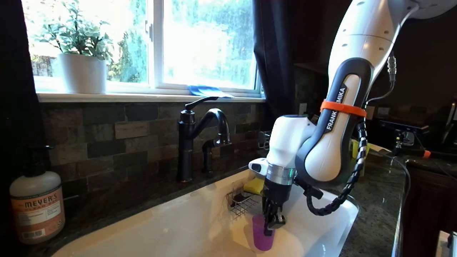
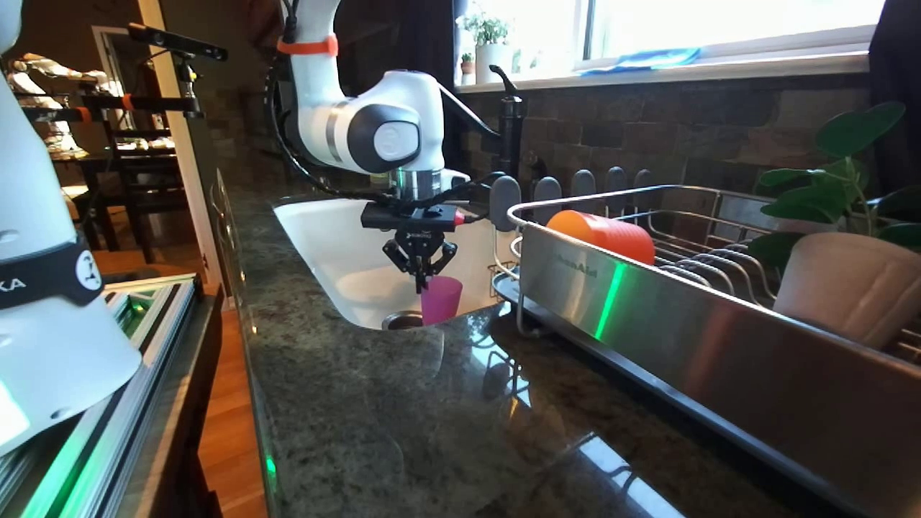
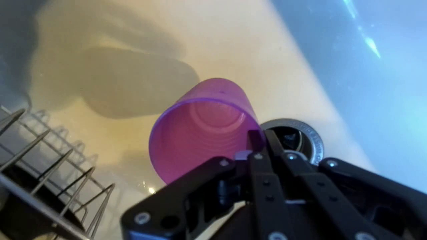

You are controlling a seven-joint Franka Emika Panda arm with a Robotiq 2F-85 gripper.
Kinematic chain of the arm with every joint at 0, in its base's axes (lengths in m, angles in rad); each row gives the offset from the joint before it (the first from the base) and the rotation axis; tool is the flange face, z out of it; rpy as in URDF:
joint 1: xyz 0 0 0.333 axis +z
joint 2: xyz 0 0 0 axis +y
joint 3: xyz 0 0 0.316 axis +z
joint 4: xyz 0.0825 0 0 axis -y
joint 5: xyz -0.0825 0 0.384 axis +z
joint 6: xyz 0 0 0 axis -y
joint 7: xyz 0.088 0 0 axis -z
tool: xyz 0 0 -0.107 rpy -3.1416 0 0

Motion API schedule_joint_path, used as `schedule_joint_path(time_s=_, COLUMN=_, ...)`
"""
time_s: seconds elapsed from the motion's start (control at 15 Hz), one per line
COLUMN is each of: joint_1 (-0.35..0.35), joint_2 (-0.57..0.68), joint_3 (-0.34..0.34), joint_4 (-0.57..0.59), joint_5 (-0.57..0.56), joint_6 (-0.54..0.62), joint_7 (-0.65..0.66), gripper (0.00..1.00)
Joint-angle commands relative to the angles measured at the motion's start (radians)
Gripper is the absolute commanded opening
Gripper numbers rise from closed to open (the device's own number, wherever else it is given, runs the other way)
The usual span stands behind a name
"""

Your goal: Place the purple cup in the sink

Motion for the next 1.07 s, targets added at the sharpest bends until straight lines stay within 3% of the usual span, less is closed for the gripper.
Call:
schedule_joint_path(time_s=0.0, joint_1=0.028, joint_2=0.099, joint_3=-0.026, joint_4=0.049, joint_5=-0.062, joint_6=-0.008, joint_7=0.131, gripper=0.01)
schedule_joint_path(time_s=0.4, joint_1=0.091, joint_2=0.185, joint_3=-0.096, joint_4=0.109, joint_5=-0.108, joint_6=0.008, joint_7=0.236, gripper=0.01)
schedule_joint_path(time_s=0.67, joint_1=0.098, joint_2=0.201, joint_3=-0.097, joint_4=0.131, joint_5=-0.109, joint_6=-0.013, joint_7=0.276, gripper=0.01)
schedule_joint_path(time_s=0.73, joint_1=0.089, joint_2=0.201, joint_3=-0.085, joint_4=0.134, joint_5=-0.105, joint_6=-0.023, joint_7=0.278, gripper=0.29)
schedule_joint_path(time_s=0.8, joint_1=0.095, joint_2=0.194, joint_3=-0.087, joint_4=0.133, joint_5=-0.107, joint_6=-0.029, joint_7=0.284, gripper=0.3)
schedule_joint_path(time_s=1.0, joint_1=0.131, joint_2=0.147, joint_3=-0.1, joint_4=0.111, joint_5=-0.116, joint_6=-0.051, joint_7=0.303, gripper=0.52)
